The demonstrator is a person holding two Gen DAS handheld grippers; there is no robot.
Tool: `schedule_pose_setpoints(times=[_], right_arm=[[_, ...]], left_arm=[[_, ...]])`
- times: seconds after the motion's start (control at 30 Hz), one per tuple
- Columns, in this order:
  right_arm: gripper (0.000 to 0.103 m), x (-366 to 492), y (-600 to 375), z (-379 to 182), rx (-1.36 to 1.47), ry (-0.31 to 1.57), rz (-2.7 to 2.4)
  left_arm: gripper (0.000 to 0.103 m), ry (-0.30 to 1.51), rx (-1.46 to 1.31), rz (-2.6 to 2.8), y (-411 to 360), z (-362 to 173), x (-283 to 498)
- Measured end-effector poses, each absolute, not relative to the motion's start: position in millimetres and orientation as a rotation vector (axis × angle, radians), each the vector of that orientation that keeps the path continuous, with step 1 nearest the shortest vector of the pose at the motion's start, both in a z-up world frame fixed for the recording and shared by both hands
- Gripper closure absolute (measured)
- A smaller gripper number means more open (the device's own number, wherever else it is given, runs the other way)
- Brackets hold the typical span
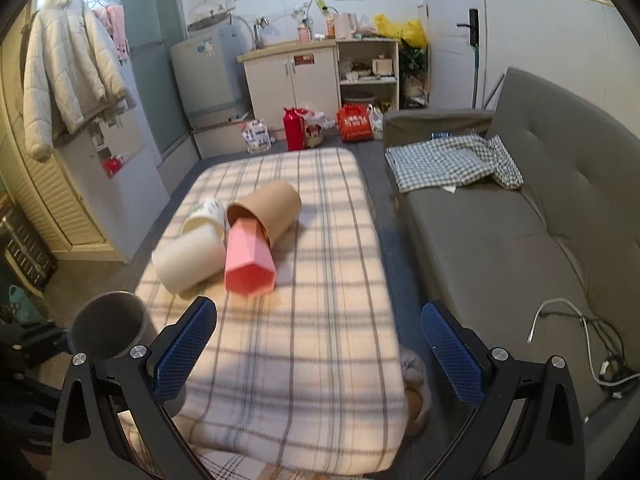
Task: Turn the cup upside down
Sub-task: 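Lift the grey cup with the left gripper and rotate it, then lower the grey cup onto the table and open the left gripper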
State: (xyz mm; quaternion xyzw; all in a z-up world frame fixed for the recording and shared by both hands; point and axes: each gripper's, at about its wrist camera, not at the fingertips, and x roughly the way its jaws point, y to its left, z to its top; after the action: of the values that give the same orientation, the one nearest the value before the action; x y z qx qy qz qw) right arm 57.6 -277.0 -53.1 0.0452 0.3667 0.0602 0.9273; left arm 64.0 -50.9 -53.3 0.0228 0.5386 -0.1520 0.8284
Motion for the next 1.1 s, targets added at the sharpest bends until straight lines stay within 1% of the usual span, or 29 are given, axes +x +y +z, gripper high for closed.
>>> schedule_pose_setpoints(times=[0.17, 0.4, 0.53, 0.8, 0.87, 0.97, 1.1], right_arm=[[0.0, 64, -275, -66, 0.08, 0.786, 0.114], [0.0, 81, -267, -79, 0.049, 0.833, 0.111], [0.0, 89, -258, -85, 0.025, 0.852, 0.114], [0.0, 92, -248, -89, -0.001, 0.868, 0.102], [0.0, 91, -246, -88, -0.008, 0.862, 0.096], [0.0, 83, -244, -83, -0.008, 0.829, 0.085], [0.0, 75, -241, -75, -0.014, 0.802, 0.08]], left_arm=[[0.027, 1.18, 0.039, -0.285, -53, -93, 76], [0.028, 1.111, 0.036, -0.267, -54, -108, 108], [0.028, 1.124, 0.043, -0.242, -52, -127, 115], [0.028, 1.112, -0.012, -0.24, -45, -124, 98], [0.027, 1.099, -0.007, -0.246, -44, -125, 95], [0.019, 1.081, -0.006, -0.254, -42, -122, 89], [0.019, 1.03, -0.007, -0.248, -35, -110, 79]])
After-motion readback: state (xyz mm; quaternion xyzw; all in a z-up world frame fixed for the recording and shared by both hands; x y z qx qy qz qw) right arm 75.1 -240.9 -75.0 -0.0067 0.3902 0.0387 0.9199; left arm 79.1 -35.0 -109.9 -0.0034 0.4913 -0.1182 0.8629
